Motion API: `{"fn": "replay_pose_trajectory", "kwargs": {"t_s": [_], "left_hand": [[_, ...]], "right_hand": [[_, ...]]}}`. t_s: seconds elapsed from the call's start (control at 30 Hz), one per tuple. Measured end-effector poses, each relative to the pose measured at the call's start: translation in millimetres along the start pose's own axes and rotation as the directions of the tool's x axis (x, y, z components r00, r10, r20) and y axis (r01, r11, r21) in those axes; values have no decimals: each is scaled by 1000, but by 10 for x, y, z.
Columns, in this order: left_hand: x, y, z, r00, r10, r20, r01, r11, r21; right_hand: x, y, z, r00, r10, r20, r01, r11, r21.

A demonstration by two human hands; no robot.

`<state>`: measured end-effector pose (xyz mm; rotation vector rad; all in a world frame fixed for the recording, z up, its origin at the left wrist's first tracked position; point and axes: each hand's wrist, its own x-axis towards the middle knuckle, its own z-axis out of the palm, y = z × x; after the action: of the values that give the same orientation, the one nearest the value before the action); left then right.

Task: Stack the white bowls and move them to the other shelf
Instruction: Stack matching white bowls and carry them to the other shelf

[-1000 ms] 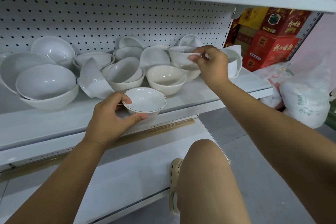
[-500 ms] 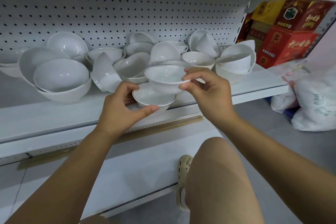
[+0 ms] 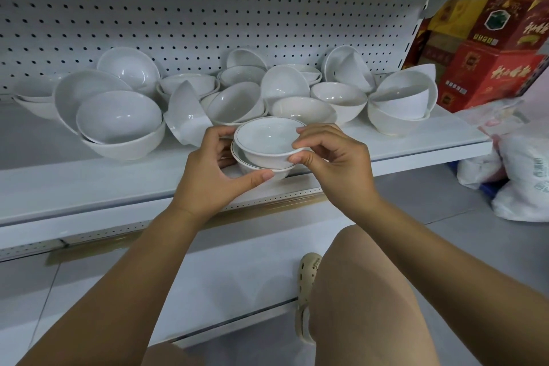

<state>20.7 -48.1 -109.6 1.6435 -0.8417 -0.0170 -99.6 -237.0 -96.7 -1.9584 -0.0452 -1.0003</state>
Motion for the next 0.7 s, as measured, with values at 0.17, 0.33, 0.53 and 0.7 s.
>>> {"fn": "replay_pose_trajectory", "kwargs": {"t_s": [0.17, 0.33, 0.53, 0.7], "left_hand": [[2, -40, 0, 1000, -7, -6, 7, 1000, 24], [-13, -2, 5, 1000, 2, 13, -2, 998, 60], [-25, 27, -11, 1000, 4, 31, -7, 995, 100], [-26, 48, -13, 999, -27, 32, 23, 994, 111]], "right_hand": [[-29, 79, 51, 999, -35, 33, 36, 998, -44], [-106, 81, 15, 991, 75, 109, -86, 991, 102], [-243, -27, -5, 953, 303, -29, -280, 911, 304], [-247, -28, 111, 936, 349, -45, -318, 893, 318]]}}
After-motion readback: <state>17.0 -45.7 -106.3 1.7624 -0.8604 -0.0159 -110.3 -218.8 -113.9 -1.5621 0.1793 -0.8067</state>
